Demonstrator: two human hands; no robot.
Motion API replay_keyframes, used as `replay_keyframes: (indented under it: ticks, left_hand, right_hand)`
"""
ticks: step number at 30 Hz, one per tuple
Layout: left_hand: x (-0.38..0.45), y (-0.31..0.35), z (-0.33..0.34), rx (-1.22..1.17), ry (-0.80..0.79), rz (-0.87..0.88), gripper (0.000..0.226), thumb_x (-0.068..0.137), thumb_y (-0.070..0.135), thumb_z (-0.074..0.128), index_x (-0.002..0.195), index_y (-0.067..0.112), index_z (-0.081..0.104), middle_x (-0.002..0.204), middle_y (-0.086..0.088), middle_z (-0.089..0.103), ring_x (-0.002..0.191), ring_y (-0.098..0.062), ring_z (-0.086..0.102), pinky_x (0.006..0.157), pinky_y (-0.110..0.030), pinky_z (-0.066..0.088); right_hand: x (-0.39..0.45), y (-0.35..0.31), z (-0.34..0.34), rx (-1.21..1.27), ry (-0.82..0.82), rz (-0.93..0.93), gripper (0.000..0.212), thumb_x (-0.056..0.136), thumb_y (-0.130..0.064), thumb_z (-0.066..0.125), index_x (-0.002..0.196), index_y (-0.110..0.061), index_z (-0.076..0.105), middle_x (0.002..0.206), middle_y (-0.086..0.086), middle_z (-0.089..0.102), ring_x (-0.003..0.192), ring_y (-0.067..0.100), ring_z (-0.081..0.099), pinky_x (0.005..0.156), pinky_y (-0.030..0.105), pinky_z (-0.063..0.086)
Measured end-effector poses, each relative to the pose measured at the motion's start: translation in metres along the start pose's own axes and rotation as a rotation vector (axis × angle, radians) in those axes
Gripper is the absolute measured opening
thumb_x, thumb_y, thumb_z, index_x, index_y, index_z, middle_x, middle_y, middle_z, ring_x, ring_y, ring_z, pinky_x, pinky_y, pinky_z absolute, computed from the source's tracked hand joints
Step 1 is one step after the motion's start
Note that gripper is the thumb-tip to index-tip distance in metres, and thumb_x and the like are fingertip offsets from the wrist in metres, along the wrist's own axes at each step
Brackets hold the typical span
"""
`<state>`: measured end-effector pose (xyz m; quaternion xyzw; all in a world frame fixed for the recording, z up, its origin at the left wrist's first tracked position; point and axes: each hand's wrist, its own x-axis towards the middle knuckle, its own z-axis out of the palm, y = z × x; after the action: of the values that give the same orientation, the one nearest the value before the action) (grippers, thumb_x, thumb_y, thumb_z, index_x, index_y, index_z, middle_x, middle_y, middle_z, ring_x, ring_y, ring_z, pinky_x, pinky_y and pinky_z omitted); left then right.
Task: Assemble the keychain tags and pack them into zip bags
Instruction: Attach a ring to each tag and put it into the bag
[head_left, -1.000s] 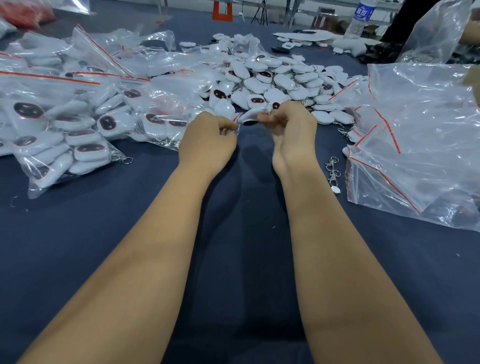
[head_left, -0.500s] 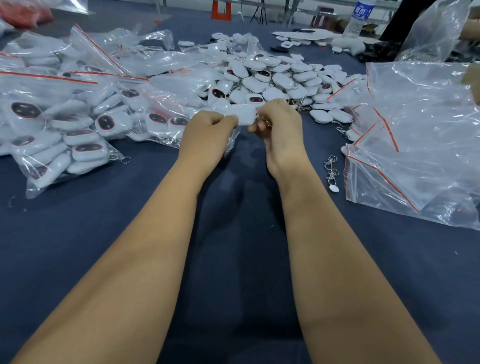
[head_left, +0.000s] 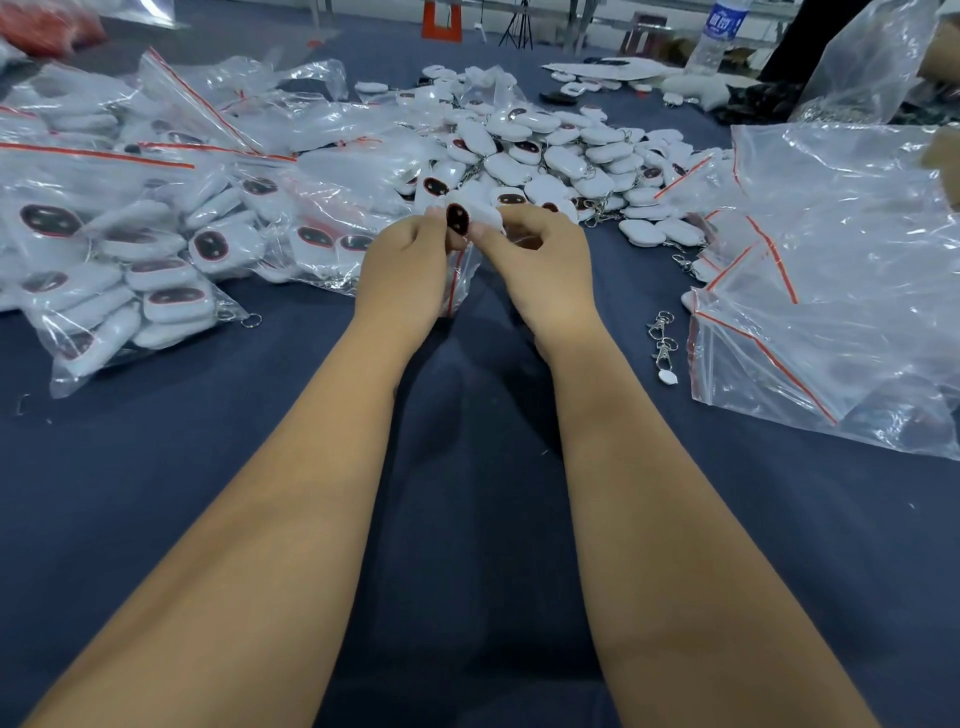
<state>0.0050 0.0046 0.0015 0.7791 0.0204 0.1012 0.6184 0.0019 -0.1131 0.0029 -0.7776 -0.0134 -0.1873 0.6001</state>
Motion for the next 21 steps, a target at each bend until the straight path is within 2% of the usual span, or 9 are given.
replay_keyframes:
  ticks: [1,3,5,6,8,11,13,16,21]
  left_hand:
    - [0.0007,-0.0010,0.0005,0.006,-0.007,0.008,0.032,0.097,0.034,0.044,0.081,0.020,0.068,0.084,0.003,0.068,0.084,-0.019,0.062,0.081,-0.038,0.049]
    - [0.0013,-0.0029,0.0005,0.047,-0.025,0.051,0.026,0.095,0.028,0.048,0.089,0.015,0.069,0.082,0.004,0.066,0.080,-0.016,0.058,0.077,-0.036,0.047]
    - [0.0012,-0.0046,0.0000,0.058,-0.047,0.093,0.024,0.094,0.026,0.049,0.090,0.011,0.068,0.073,0.008,0.059,0.071,-0.012,0.050,0.070,-0.031,0.042]
    - [0.0015,-0.0052,-0.0003,0.056,-0.055,0.105,0.024,0.095,0.025,0.050,0.089,0.010,0.067,0.072,0.008,0.057,0.071,-0.012,0.048,0.070,-0.031,0.040]
    - [0.0022,-0.0060,-0.0004,0.044,-0.061,0.108,0.022,0.095,0.025,0.050,0.086,0.014,0.066,0.073,0.009,0.057,0.072,-0.011,0.049,0.070,-0.030,0.041]
    - [0.0024,-0.0061,0.0001,0.033,-0.052,0.097,0.028,0.094,0.021,0.049,0.068,0.027,0.057,0.057,0.019,0.051,0.061,-0.004,0.045,0.061,-0.026,0.036]
    - [0.0022,-0.0056,0.0003,0.013,-0.051,0.089,0.027,0.093,0.018,0.047,0.069,0.028,0.057,0.057,0.019,0.051,0.059,-0.003,0.044,0.061,-0.024,0.037]
    - [0.0012,-0.0055,0.0005,0.002,-0.053,0.093,0.023,0.092,0.018,0.047,0.081,0.026,0.065,0.073,0.014,0.059,0.069,-0.007,0.050,0.070,-0.027,0.042]
    - [0.0009,-0.0047,0.0010,-0.022,-0.057,0.070,0.024,0.088,0.016,0.047,0.070,0.027,0.058,0.060,0.015,0.049,0.061,-0.009,0.042,0.063,-0.027,0.036]
  right_hand:
    - [0.0009,0.0009,-0.0002,0.036,0.009,0.024,0.013,0.086,-0.019,0.073,0.084,-0.007,0.073,0.074,-0.001,0.060,0.071,0.009,0.049,0.069,0.024,0.043]
    - [0.0026,0.0030,-0.0003,0.109,-0.002,0.079,0.021,0.087,-0.016,0.071,0.093,0.005,0.070,0.078,0.005,0.061,0.073,0.015,0.054,0.072,0.031,0.047]
    - [0.0025,0.0029,-0.0001,0.152,-0.025,0.150,0.025,0.087,-0.011,0.070,0.109,0.001,0.068,0.092,0.010,0.071,0.085,0.018,0.066,0.084,0.033,0.055]
    - [0.0028,0.0033,-0.0001,0.160,-0.039,0.173,0.026,0.087,-0.009,0.069,0.111,-0.001,0.068,0.092,0.009,0.072,0.085,0.017,0.068,0.084,0.031,0.056]
    - [0.0026,0.0020,-0.0005,0.172,-0.065,0.182,0.020,0.086,-0.005,0.067,0.106,-0.004,0.070,0.081,0.004,0.072,0.076,0.013,0.067,0.077,0.027,0.057]
    - [0.0019,0.0004,-0.0016,0.157,-0.100,0.177,0.012,0.085,0.000,0.065,0.091,-0.008,0.071,0.071,0.000,0.071,0.070,0.011,0.067,0.075,0.028,0.057]
    - [0.0007,0.0002,-0.0015,0.137,-0.120,0.174,0.010,0.086,0.000,0.066,0.091,-0.009,0.069,0.074,0.004,0.072,0.074,0.016,0.067,0.081,0.034,0.058]
    - [-0.0004,0.0006,-0.0018,0.115,-0.139,0.172,0.012,0.088,-0.001,0.065,0.098,-0.006,0.068,0.081,0.009,0.073,0.079,0.020,0.068,0.085,0.040,0.057]
    - [-0.0001,-0.0007,-0.0032,0.068,-0.160,0.160,0.012,0.089,-0.001,0.064,0.091,-0.012,0.069,0.076,0.004,0.072,0.074,0.014,0.065,0.083,0.034,0.056]
